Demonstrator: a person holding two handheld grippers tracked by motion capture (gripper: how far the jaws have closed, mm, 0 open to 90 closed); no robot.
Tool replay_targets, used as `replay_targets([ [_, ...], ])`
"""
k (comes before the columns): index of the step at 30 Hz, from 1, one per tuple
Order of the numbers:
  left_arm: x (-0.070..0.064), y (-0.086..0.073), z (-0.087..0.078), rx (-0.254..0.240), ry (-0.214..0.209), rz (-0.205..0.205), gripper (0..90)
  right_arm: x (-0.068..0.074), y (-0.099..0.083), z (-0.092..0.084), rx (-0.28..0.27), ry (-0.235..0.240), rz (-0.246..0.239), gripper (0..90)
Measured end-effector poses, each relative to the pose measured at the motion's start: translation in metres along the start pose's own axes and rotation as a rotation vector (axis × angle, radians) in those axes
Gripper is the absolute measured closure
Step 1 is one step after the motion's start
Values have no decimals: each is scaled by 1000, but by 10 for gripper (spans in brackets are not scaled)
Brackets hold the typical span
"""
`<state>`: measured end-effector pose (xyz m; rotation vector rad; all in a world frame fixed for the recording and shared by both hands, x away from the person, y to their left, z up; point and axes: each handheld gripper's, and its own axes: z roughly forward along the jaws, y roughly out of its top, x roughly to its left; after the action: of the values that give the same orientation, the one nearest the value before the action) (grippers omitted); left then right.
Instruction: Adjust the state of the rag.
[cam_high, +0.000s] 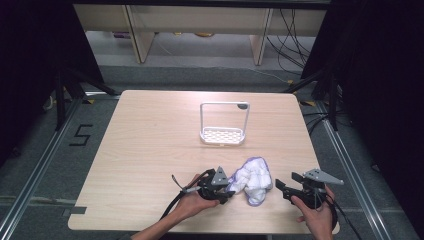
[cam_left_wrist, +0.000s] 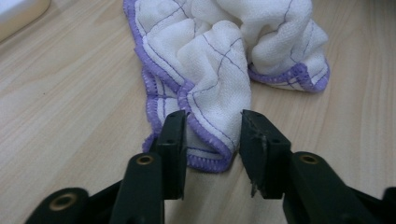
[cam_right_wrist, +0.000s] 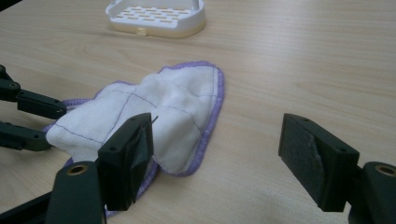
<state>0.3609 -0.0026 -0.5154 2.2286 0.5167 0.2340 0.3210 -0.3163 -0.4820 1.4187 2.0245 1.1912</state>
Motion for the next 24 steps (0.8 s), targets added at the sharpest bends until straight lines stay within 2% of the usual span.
replay_targets([
  [1,1,0,0,-1,0,19,692,1,-1,3,-14,28,27,272],
  [2,1,0,1,-4,-2,26,745,2,-1,1,-2,25,33,272],
  [3,1,0,1,-4,-2,26,784,0,0,2,-14,12,11,272],
  [4,1,1,0,-6,4,46,822,0,0,1,-14,12,10,272],
  [5,1,1,0,-6,4,46,842,0,0,1,-14,12,10,272],
  [6,1,3,-3,-23,3,43,851,3,-1,1,1,21,57,272],
  [9,1,4,-9,-40,-2,35,858,4,-1,1,-10,32,68,274],
  [10,4,4,-18,-43,1,54,859,-1,0,2,-14,25,22,277],
  [12,5,5,-23,-45,-1,55,859,0,0,2,-12,26,22,282],
  [13,8,5,-34,-61,10,48,859,4,1,-1,7,33,63,299],
  [14,10,4,-39,-73,16,36,860,3,2,-1,-11,29,37,313],
  [15,10,4,-39,-73,16,36,860,3,2,-1,-11,29,37,313],
  [16,12,3,-44,-85,20,27,860,5,3,0,-30,54,42,328],
  [17,15,2,-49,-78,23,27,859,7,6,-2,-16,55,36,336],
  [18,17,-2,-55,-84,31,18,859,8,10,0,-26,67,2,360],
  [19,17,-4,-56,-82,29,14,859,10,12,1,-37,88,0,376],
  [20,17,-4,-56,-82,29,14,859,10,12,1,-37,88,0,376],
  [21,18,-7,-58,-82,28,-2,858,15,21,4,-7,103,-10,398],
  [22,21,-8,-58,-68,28,27,858,14,25,8,-33,112,-60,408],
  [23,21,-8,-58,-68,28,27,858,14,25,8,-33,112,-60,408],
  [24,18,-9,-56,-80,28,-8,858,19,34,17,-19,101,-99,425],
])
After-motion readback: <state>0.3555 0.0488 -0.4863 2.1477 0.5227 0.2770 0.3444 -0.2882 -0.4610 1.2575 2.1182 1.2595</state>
